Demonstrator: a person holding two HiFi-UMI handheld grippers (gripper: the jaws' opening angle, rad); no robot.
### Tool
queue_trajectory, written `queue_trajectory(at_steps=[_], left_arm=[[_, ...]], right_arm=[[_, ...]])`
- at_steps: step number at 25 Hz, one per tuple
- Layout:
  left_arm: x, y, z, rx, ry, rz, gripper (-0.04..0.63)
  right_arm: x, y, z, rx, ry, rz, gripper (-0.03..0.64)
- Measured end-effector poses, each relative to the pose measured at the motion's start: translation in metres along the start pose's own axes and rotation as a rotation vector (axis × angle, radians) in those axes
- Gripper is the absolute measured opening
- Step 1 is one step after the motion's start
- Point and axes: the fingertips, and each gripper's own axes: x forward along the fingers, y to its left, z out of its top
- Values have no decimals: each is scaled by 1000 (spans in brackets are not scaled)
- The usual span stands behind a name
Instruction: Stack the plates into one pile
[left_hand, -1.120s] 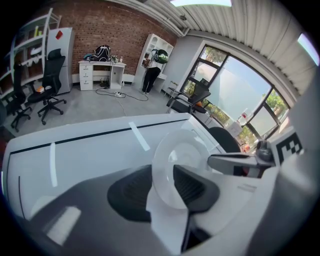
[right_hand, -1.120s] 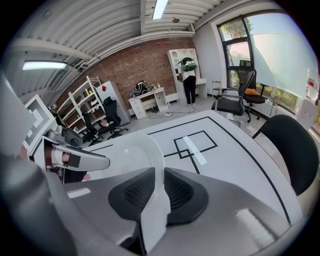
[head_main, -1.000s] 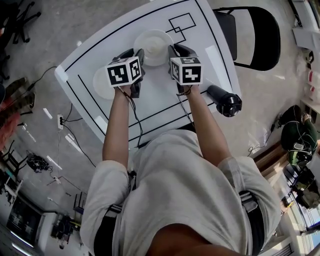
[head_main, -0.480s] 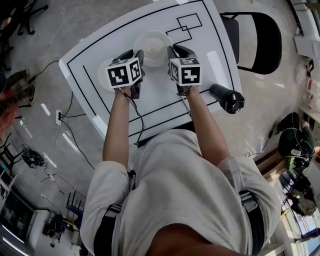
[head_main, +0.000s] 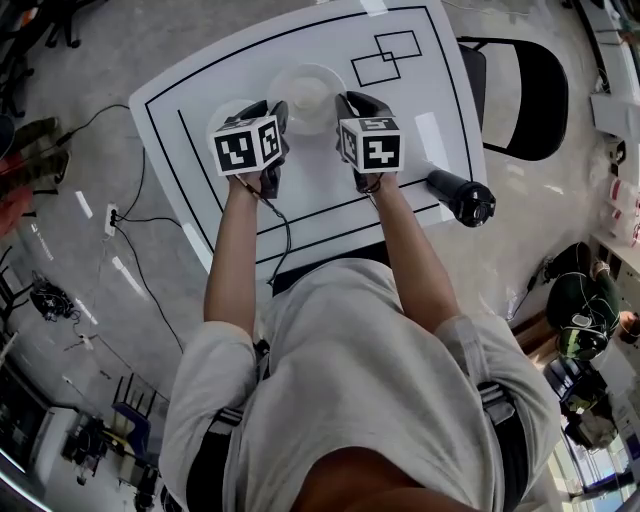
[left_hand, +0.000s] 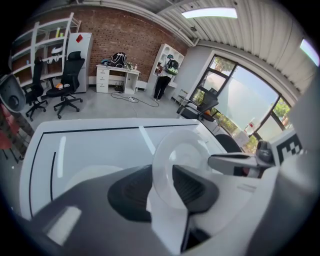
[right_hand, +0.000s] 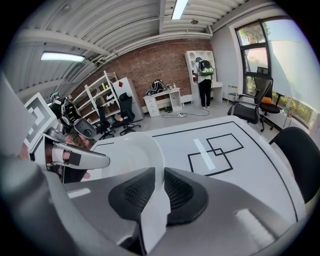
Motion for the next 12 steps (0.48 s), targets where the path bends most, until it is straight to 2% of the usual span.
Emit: queue_trajectory(at_steps=[12], left_arm=[[-30,42,-21,-70,-21,38,114]], right_arm=[[8,52,-4,-82,21,44,60]])
